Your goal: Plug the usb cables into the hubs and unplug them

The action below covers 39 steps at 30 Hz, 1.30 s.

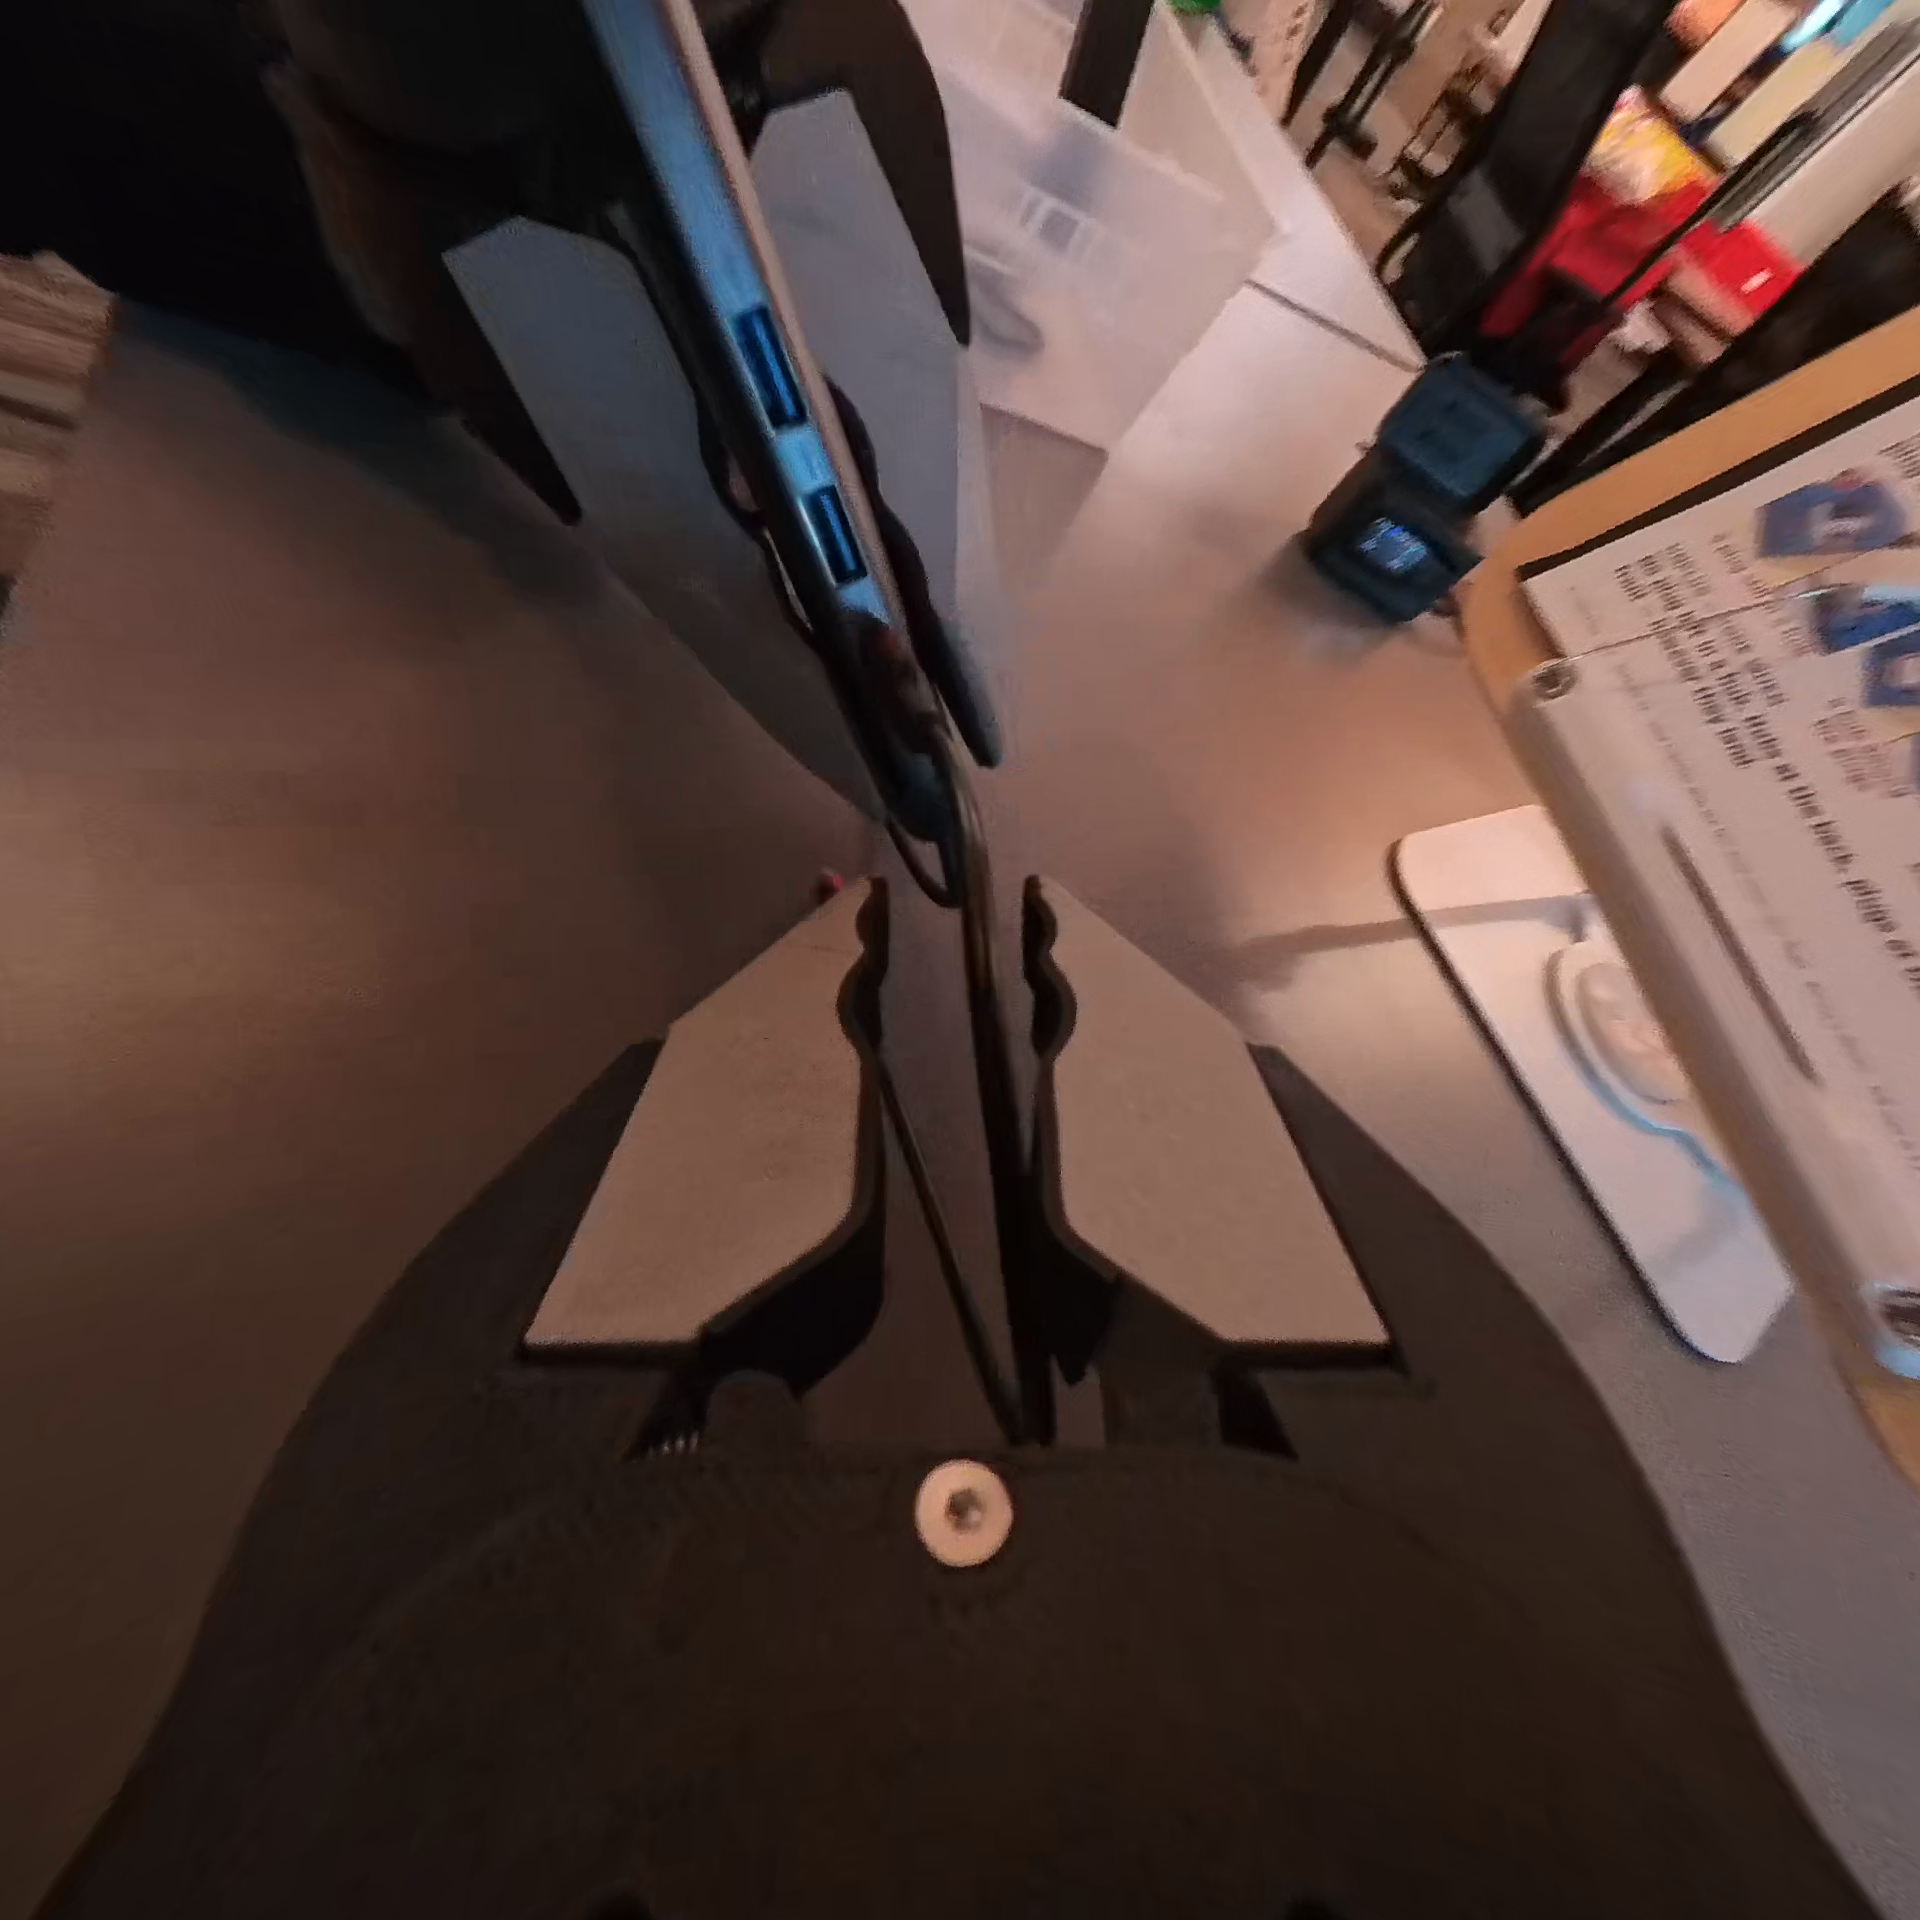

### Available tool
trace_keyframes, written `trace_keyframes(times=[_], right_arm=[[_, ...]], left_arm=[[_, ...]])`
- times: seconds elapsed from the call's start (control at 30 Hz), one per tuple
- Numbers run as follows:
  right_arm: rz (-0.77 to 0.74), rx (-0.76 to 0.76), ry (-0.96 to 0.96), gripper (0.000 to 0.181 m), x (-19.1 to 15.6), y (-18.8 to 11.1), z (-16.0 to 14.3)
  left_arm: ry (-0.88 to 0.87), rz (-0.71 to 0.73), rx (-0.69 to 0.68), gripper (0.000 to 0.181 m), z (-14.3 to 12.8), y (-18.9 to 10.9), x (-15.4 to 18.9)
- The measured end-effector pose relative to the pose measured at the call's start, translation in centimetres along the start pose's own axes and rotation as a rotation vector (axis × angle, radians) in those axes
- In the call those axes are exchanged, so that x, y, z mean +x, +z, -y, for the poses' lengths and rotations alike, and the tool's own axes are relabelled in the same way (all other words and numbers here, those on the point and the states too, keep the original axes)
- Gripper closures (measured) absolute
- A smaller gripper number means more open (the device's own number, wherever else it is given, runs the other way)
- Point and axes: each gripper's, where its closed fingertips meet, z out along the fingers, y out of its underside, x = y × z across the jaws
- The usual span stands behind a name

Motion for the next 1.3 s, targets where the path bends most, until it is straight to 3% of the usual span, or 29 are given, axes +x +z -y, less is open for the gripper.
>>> trace_keyframes(times=[0.33,0.6,0.9,1.3], right_arm=[[0.154,0.072,0.111,0.163,-1.7,0.4,0.6],[0.133,0.049,0.106,0.172,-1.5,0.5,0.5],[0.074,0.001,0.170,0.172,1.0,-0.6,-1.2],[0.160,0.120,0.150,0.162,-0.4,-1.0,0.7]], left_arm=[[0.015,-0.058,0.057,0.166,1.2,0.0,1.5],[-0.010,-0.062,0.078,0.165,1.4,0.1,1.5],[-0.025,0.012,0.095,0.165,1.6,-0.9,-0.4],[0.013,-0.057,0.128,0.167,2.4,-1.1,1.2]])
